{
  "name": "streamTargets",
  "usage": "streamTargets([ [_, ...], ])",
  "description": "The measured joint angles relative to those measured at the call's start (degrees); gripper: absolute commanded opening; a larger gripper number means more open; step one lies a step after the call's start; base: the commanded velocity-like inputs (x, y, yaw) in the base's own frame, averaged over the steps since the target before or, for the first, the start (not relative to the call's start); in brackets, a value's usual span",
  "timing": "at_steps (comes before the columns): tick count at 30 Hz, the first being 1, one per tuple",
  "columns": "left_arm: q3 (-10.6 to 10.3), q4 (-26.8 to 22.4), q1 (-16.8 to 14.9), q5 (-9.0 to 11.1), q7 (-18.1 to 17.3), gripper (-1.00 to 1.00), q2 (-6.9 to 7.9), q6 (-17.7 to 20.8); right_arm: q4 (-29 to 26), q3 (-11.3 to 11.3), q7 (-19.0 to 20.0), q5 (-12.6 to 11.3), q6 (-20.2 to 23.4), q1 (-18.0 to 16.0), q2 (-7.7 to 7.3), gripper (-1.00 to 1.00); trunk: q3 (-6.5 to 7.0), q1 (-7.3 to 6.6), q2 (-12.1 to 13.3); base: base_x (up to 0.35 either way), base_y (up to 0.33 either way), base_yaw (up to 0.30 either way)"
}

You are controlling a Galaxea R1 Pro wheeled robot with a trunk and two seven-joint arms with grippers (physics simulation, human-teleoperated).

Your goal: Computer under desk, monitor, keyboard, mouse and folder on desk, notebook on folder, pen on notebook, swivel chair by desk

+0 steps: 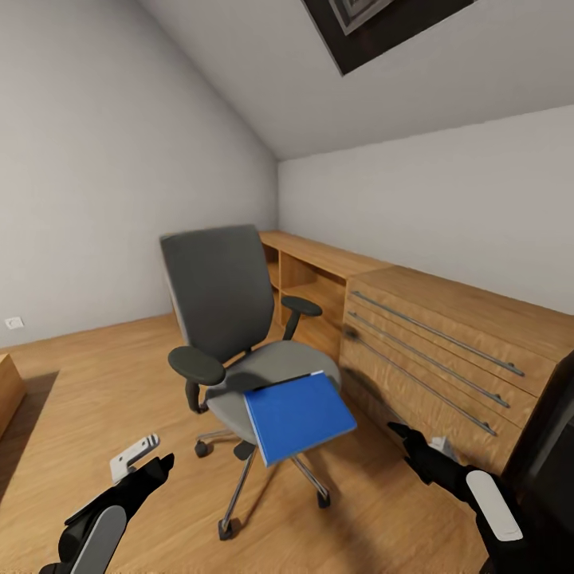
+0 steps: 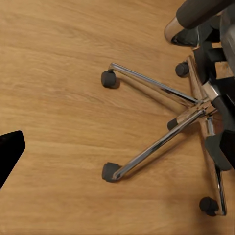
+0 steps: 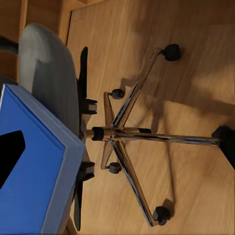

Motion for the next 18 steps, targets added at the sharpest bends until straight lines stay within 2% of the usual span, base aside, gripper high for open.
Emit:
streamTargets([
  [13, 0.00, 0.00, 0.00, 0.05, 0.00, 1.00, 0.00, 0.00, -0.01, 0.09, 6.64, 0.05, 2.24, 0.00, -0.04, 1.00, -2.33, 2.86, -5.21, 0.000, 0.000, 0.000],
  [18, -0.07, 0.00, 0.00, 0.06, 0.00, 1.00, -0.02, 0.00, 0.05, 0.49, 12.51, 0.07, 4.74, -0.02, -0.30, 1.00, -3.31, 3.58, -6.47, 0.000, 0.000, 0.000],
])
